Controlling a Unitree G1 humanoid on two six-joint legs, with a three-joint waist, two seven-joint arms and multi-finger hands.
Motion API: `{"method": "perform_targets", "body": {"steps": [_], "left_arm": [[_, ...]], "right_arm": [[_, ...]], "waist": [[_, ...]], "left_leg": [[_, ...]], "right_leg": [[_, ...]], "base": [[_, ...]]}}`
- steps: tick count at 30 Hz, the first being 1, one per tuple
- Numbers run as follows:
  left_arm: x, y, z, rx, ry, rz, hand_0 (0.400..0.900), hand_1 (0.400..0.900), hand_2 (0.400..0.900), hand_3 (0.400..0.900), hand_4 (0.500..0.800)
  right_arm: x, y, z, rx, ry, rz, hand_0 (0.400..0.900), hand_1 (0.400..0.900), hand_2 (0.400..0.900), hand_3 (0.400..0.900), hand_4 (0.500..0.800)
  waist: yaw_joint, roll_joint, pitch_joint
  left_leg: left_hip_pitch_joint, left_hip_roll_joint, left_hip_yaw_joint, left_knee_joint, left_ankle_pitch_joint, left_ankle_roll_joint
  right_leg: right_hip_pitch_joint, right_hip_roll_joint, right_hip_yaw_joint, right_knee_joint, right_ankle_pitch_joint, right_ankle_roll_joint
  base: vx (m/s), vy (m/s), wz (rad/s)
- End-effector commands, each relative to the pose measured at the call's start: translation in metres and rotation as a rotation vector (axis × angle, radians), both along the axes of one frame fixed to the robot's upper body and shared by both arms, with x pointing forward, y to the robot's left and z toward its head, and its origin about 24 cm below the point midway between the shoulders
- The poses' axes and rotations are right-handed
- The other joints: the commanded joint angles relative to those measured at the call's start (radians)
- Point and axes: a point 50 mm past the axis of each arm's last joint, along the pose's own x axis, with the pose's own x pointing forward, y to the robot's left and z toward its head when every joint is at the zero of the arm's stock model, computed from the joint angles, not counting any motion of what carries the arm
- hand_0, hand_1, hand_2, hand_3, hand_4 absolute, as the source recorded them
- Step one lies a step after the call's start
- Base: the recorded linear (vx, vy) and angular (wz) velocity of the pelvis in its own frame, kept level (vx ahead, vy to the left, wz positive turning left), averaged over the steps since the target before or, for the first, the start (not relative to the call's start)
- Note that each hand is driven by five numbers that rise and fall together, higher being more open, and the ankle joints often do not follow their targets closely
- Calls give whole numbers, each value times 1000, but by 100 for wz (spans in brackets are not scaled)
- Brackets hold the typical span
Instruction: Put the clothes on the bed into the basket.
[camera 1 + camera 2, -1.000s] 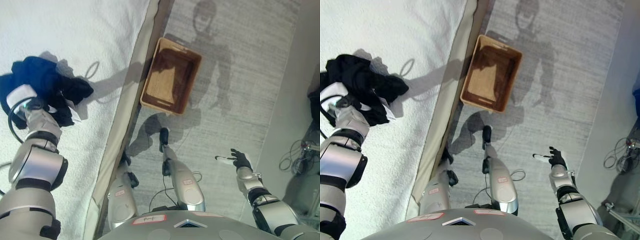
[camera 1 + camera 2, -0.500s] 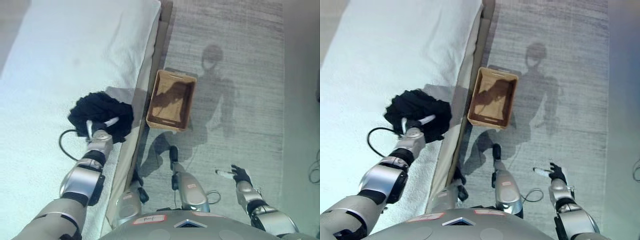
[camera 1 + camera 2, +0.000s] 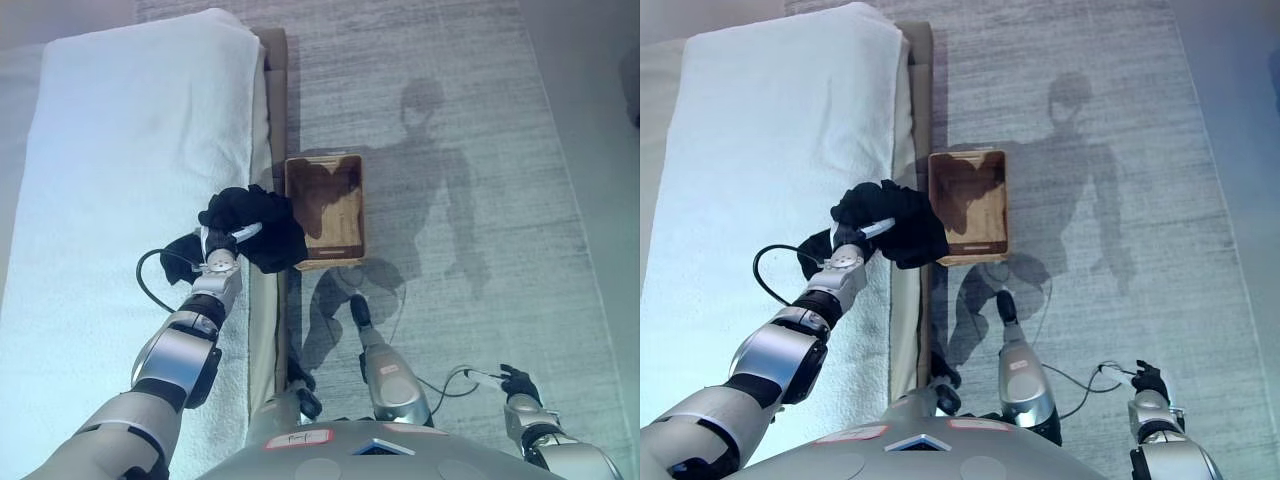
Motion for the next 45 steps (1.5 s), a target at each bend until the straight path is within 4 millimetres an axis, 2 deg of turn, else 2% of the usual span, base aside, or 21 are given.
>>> {"method": "perform_targets", "body": {"steps": [1, 9, 17, 18, 23, 26, 32, 35, 38, 44, 45], "left_arm": [[47, 15, 71, 56, -233, 24, 400, 400, 400, 400, 500], [58, 15, 90, 94, -260, -15, 400, 400, 400, 400, 500], [67, 43, 125, 159, -313, 41, 400, 400, 400, 400, 500], [68, 46, 130, 161, -321, 52, 900, 900, 900, 900, 800], [71, 49, 138, 111, -353, 32, 900, 900, 900, 900, 800], [72, 44, 137, 117, -348, -5, 900, 900, 900, 900, 800], [73, 31, 133, 96, -359, -63, 900, 900, 900, 900, 800], [69, 29, 122, 150, -310, -122, 900, 900, 900, 900, 800], [63, 24, 105, 121, -268, -140, 900, 900, 900, 900, 800], [31, 18, 44, 69, -121, -149, 900, 900, 900, 900, 800], [31, 19, 43, 69, -120, -148, 900, 900, 900, 900, 800]], "right_arm": [[-26, -45, 21, -128, 45, -130, 900, 900, 900, 900, 800], [-26, -45, 22, -123, 14, -154, 900, 900, 900, 900, 800], [-21, -43, 21, -118, -23, -160, 900, 900, 900, 900, 800], [-20, -43, 21, -115, -26, -161, 900, 900, 900, 900, 800], [-25, -36, 16, -92, -11, -166, 900, 900, 900, 900, 800], [-29, -35, 15, -86, -1, -169, 900, 900, 900, 900, 800], [-24, -29, 12, -64, -21, -146, 900, 900, 900, 900, 800], [-25, -27, 11, -55, -15, -129, 900, 900, 900, 900, 800], [-28, -25, 9, -46, 4, -114, 900, 900, 900, 900, 800], [-35, -12, 1, -3, 48, -69, 900, 900, 900, 900, 800], [-35, -13, 1, -3, 50, -69, 900, 900, 900, 900, 800]], "waist": [[-38, 44, 20], [-65, 73, 26], [-86, 63, 25], [-89, 58, 24], [-84, 48, 21], [-82, 48, 19], [-77, 59, 19], [-78, 66, 18], [-74, 74, 18], [-53, 79, 26], [-54, 79, 27]], "left_leg": [[23, 49, -88, 6, -31, -40], [29, 60, -55, 6, -30, -52], [20, 83, -19, 6, -20, -69], [21, 88, -11, 6, -18, -72], [21, 103, 1, 6, -10, -82], [26, 110, 0, 6, -7, -87], [25, 112, -10, 6, -5, -90], [29, 111, -16, 6, -5, -90], [34, 108, -30, 6, -6, -87], [75, 97, -64, 6, -11, -79], [77, 97, -64, 6, -11, -79]], "right_leg": [[56, -9, 2, 3, -94, 59], [32, 8, 31, 3, -90, 57], [-8, 33, 57, 3, -81, 55], [-12, 37, 61, 3, -80, 55], [-22, 51, 67, 3, -80, 49], [-16, 57, 65, 3, -86, 44], [-10, 60, 52, 3, -92, 39], [0, 61, 45, 3, -96, 35], [19, 58, 32, 3, -102, 32], [90, 51, 1, 3, -119, 28], [91, 51, 1, 3, -120, 28]], "base": [[45, -80, -20], [49, -70, -20], [41, -70, -17], [72, -97, -23], [53, -68, -7], [45, -50, 4], [17, -20, 7], [-3, -12, 13], [-20, 0, 17], [-36, 6, 20], [-60, 14, 21]]}}
